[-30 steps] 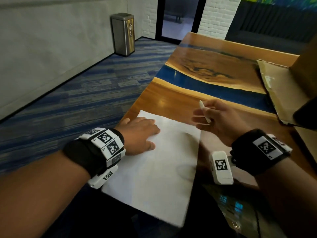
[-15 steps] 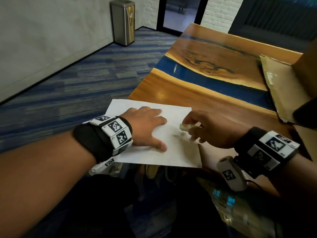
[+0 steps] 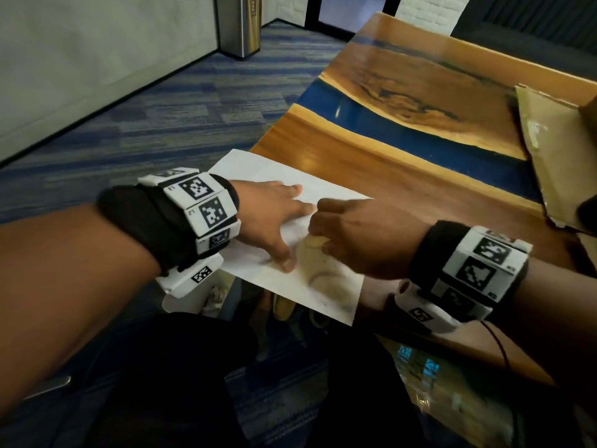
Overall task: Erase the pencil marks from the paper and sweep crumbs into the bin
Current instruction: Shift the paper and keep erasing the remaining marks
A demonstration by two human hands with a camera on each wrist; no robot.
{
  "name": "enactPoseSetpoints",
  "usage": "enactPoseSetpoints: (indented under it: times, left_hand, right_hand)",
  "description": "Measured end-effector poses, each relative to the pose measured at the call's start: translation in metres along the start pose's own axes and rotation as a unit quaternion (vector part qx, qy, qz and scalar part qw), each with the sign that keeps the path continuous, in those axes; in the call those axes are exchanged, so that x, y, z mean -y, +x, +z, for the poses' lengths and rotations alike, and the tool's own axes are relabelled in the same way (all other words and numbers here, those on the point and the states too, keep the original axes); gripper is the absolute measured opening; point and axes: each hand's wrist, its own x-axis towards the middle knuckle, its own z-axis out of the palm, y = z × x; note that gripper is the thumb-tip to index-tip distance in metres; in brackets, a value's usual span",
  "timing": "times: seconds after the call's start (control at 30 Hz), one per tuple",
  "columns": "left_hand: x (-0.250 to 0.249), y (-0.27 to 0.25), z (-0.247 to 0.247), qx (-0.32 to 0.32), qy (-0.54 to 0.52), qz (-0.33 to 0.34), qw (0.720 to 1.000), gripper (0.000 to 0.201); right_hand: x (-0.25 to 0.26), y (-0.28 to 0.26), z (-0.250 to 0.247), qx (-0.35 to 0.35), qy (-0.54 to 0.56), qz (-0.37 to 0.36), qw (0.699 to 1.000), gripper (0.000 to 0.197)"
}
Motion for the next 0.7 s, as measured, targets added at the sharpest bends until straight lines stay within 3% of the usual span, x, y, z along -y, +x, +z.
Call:
enactPoseSetpoints:
  times: [0.07, 0.2, 0.23, 0.37, 0.5, 0.53, 0.63, 0.7]
  left_hand:
    - [0.001, 0.002, 0.001, 0.004, -0.001, 0.002, 1.000, 0.112]
    - [0.001, 0.002, -0.002, 0.016, 0.020, -0.006, 1.000, 0.110]
    - [0.001, 0.002, -0.003, 0.017, 0.022, -0.006, 1.000, 0.110]
    - [0.003, 0.002, -0.002, 0.018, 0.007, 0.003, 1.000, 0.111]
    - [0.002, 0.002, -0.003, 0.027, 0.023, -0.008, 0.999, 0.112]
    - [0.001, 0.002, -0.004, 0.027, 0.025, -0.007, 0.999, 0.111]
    - [0.001, 0.002, -0.004, 0.026, 0.016, -0.003, 1.000, 0.106]
    - [0.002, 0.003, -0.004, 0.030, 0.015, -0.002, 0.999, 0.106]
  right_hand:
    - [0.005, 0.001, 0.001, 0.018, -0.002, -0.056, 0.998, 0.023]
    - [-0.030, 0.014, -0.005, -0.003, -0.015, 0.069, 0.997, 0.025]
    - [-0.029, 0.013, -0.002, -0.011, -0.019, 0.069, 0.997, 0.025]
    - [0.004, 0.006, 0.005, 0.018, 0.028, -0.033, 0.999, 0.025]
    - [-0.033, 0.013, -0.001, -0.006, -0.002, 0.085, 0.996, 0.024]
    - [-0.033, 0.012, 0.002, -0.016, 0.003, 0.083, 0.996, 0.022]
    - [-0.006, 0.004, 0.009, -0.015, 0.050, -0.050, 0.997, 0.020]
    - [-0.010, 0.004, 0.005, 0.003, 0.062, -0.048, 0.997, 0.022]
